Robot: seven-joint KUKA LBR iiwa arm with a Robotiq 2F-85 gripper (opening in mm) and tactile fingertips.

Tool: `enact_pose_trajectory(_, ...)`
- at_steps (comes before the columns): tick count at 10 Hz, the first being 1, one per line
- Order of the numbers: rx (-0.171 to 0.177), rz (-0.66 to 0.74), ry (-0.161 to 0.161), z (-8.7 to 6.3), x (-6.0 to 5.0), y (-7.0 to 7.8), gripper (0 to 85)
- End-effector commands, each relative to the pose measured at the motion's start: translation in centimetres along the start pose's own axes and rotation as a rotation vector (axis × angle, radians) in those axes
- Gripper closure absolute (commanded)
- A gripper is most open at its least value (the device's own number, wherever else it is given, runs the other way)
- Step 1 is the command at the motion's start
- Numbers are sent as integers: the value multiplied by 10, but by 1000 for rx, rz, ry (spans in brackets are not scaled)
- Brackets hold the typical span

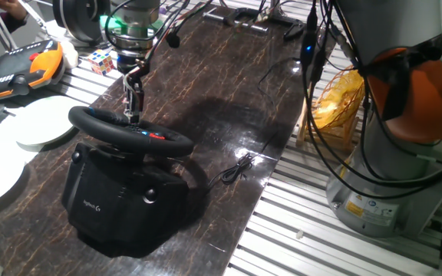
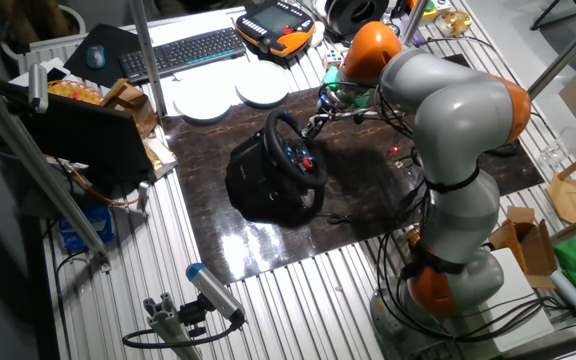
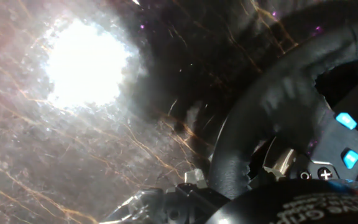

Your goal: Rotate the steering wheel 90 degrees counterclockwise

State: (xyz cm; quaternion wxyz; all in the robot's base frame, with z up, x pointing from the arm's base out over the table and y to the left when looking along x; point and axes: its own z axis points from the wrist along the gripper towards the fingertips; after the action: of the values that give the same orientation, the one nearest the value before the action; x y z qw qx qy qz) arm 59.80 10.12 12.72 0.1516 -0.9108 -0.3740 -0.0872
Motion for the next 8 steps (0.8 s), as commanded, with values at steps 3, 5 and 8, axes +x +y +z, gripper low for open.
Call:
enact_pose_trajectory(3,13,15,6,6,1,1,353)
enact_pose_trajectory(5,20,20,11,8,2,2,357)
enact_pose_trajectory(8,27,24,16,13,2,2,360)
